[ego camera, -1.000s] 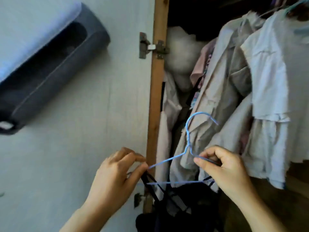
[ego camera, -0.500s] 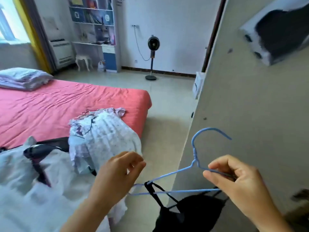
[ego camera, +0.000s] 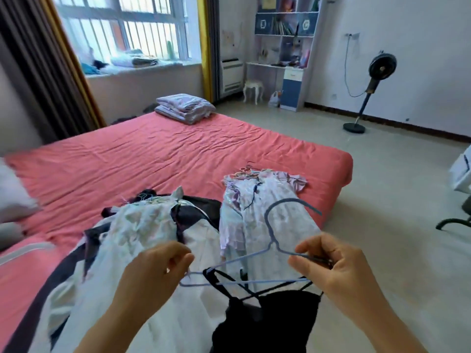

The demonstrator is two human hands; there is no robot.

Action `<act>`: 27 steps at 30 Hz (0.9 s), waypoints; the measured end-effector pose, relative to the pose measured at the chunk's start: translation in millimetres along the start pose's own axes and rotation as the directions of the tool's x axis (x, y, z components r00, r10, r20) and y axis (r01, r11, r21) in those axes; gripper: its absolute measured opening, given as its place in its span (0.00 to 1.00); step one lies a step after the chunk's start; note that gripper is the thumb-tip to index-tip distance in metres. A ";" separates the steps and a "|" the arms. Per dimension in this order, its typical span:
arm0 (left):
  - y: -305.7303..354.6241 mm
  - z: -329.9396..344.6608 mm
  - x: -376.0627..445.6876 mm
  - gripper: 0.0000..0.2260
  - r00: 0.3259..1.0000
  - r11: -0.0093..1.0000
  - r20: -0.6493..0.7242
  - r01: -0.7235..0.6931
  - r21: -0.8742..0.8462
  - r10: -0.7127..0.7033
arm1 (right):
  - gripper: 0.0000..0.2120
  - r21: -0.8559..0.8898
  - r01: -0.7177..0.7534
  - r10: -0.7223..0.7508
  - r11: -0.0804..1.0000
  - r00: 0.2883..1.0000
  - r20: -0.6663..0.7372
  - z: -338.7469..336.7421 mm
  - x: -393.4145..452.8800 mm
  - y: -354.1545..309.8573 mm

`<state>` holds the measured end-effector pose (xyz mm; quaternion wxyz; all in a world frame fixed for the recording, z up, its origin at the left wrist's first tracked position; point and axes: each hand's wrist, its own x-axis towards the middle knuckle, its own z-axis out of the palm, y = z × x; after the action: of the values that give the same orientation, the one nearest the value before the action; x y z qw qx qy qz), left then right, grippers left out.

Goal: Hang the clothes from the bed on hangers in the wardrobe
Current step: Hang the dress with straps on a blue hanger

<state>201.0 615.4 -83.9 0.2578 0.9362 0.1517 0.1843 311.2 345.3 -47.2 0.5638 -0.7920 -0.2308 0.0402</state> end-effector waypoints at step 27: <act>-142.1 181.2 271.9 0.14 0.767 0.772 0.104 0.615 0.157 -0.633 | 0.18 -0.206 0.307 -0.134 0.929 0.799 0.586 240.8 471.2 269.2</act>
<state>491.8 757.8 -232.8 0.2613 0.8567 0.4446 0.0076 738.9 680.2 -286.9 0.3489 -0.7858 -0.4814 0.1705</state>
